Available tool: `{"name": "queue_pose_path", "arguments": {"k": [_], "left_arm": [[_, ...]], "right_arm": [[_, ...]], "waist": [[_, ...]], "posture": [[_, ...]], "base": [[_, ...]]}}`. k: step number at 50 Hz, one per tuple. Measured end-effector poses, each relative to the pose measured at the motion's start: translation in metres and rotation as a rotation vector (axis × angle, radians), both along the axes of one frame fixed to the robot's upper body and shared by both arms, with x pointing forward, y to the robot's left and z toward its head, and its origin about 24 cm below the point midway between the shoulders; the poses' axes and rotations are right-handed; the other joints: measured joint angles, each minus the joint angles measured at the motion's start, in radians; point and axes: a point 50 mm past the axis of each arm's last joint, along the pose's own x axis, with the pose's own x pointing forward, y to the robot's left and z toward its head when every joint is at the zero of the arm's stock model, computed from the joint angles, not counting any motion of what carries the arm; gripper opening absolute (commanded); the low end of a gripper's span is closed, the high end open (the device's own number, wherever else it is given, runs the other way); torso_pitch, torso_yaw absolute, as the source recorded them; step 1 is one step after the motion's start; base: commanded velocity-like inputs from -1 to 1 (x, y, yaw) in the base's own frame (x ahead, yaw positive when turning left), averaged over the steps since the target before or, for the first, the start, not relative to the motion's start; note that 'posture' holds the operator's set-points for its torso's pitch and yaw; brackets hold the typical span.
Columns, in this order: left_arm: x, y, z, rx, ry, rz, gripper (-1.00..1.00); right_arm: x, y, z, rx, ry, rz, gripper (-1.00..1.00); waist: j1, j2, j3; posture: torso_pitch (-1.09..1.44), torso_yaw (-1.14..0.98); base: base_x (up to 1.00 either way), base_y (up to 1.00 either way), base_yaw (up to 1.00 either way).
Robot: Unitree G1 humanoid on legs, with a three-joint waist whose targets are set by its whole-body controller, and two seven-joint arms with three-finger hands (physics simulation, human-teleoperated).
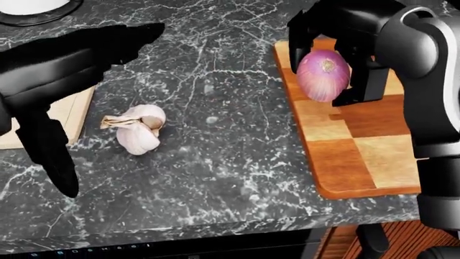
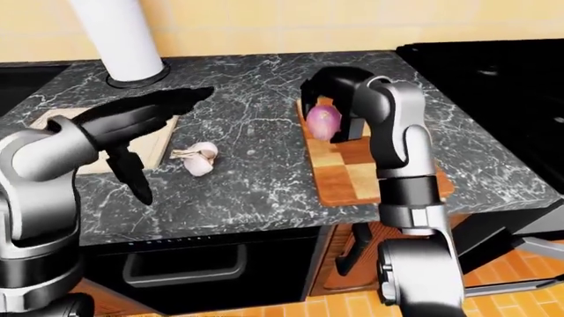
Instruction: Place the onion and the garlic on separate cutting boards.
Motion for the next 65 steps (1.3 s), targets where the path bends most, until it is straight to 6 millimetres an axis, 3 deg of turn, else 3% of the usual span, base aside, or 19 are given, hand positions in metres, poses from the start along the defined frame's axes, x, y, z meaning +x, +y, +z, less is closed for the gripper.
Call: {"name": "queue_pose_path", "arguments": {"k": [11, 22, 32, 47, 62, 64, 65], "left_arm": [[0.024, -0.01, -0.014, 0.132, -0.048, -0.003, 0.95], [0.026, -0.014, -0.014, 0.129, -0.09, 0.002, 0.37], [0.026, -0.013, -0.027, 0.138, -0.057, 0.001, 0.27], [0.035, -0.022, -0.031, 0.126, -0.049, -0.011, 0.13], [0.04, -0.025, -0.038, 0.119, -0.046, -0.014, 0.12], [0.039, -0.025, -0.04, 0.114, -0.055, -0.015, 0.1], [0.039, -0.025, -0.041, 0.112, -0.059, -0.016, -0.04]], "right_arm": [[-0.001, 0.002, -0.006, -0.003, 0.01, 0.012, -1.0], [-0.002, 0.001, -0.006, -0.006, 0.011, 0.015, -1.0], [-0.002, 0.003, -0.007, -0.008, 0.014, 0.018, -1.0], [-0.004, 0.002, -0.01, -0.008, 0.016, 0.019, -1.0], [-0.004, 0.002, -0.014, -0.009, 0.027, 0.021, -1.0], [-0.004, 0.002, -0.014, -0.01, 0.027, 0.022, -1.0], [-0.004, 0.002, -0.014, -0.01, 0.026, 0.022, -1.0]], "waist": [[0.001, -0.009, 0.001], [-0.001, -0.004, -0.001], [0.0, -0.005, 0.0], [0.0, -0.005, -0.005], [-0.007, 0.0, -0.009], [-0.007, 0.002, -0.012], [-0.008, 0.002, -0.013]], "posture": [[0.0, 0.0], [0.0, 0.0], [0.0, 0.0], [0.0, 0.0], [0.0, 0.0], [0.0, 0.0], [0.0, 0.0]], "base": [[0.0, 0.0, 0.0], [0.0, 0.0, 0.0], [0.0, 0.0, 0.0], [0.0, 0.0, 0.0], [0.0, 0.0, 0.0], [0.0, 0.0, 0.0], [0.0, 0.0, 0.0]]}}
